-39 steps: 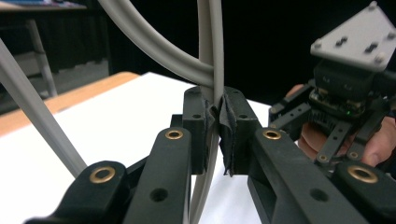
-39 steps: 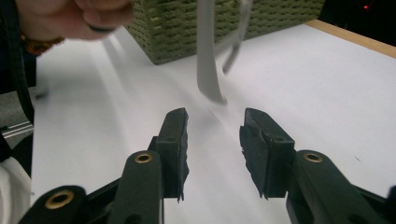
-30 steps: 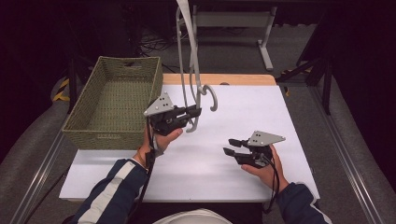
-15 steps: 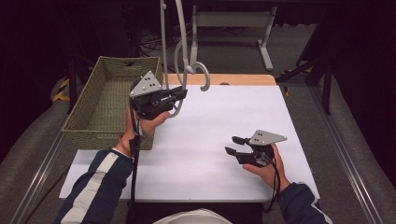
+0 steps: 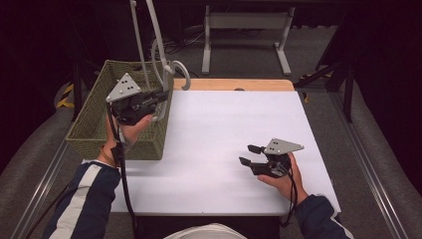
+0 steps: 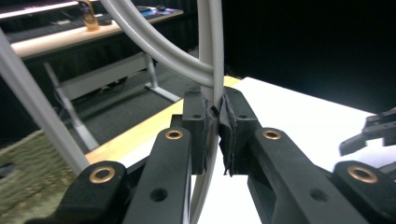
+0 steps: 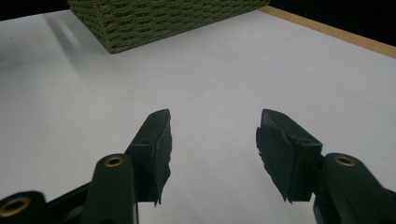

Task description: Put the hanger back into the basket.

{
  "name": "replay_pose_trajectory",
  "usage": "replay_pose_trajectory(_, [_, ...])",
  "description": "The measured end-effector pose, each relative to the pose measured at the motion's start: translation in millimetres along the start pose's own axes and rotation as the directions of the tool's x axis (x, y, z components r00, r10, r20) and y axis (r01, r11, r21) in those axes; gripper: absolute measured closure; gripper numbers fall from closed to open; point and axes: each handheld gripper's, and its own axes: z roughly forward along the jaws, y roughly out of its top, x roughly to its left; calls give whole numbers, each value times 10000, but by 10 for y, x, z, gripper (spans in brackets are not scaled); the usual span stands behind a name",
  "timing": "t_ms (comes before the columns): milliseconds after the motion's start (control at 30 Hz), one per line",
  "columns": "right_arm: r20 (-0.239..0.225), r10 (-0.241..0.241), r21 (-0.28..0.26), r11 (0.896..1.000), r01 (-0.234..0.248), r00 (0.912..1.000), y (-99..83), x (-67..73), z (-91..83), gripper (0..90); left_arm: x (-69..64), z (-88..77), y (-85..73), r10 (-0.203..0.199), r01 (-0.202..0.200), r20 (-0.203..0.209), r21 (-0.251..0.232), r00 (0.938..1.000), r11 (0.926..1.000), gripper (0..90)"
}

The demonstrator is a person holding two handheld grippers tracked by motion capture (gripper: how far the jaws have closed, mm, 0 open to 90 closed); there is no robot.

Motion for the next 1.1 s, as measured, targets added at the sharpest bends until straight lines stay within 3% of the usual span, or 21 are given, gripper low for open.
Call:
replay_pose_trajectory(267, [-37,-38,64,10000,38,10000,-1,10,9,444,172,-114,-106,-351,348,-552,-63,9979,9994,818])
replay_pose_trajectory(400, [-59,-23,132,9999,24,10000,-5,9,23,438,292,-126,-189,-318,363,-1012,434,9944,9984,818])
replay_pose_trajectory(567, [-74,25,187,9998,-23,10000,-12,4,34,424,431,-141,-359,-313,501,-1498,1236,9882,9911,818])
replay_pose_trajectory(800, [-91,57,272,9996,-54,9999,-16,6,47,409,579,-152,-643,-178,640,-1856,2458,9825,9672,818])
replay_pose_trajectory(867, [-69,68,284,9996,-66,10000,-18,2,49,405,604,-162,-678,-157,645,-1863,2585,9824,9639,817])
replay_pose_trajectory(900, [-66,85,285,9996,-83,9999,-18,0,49,404,646,-181,-747,-244,792,-1966,2760,9802,9579,818])
replay_pose_trajectory(967, [-40,69,293,9995,-67,10000,-18,-2,50,401,677,-193,-796,-337,899,-1952,2863,9802,9539,818])
replay_pose_trajectory(1100, [0,111,297,9995,-111,9999,-18,-7,51,395,734,-188,-923,-308,987,-2053,3292,9782,9391,817])
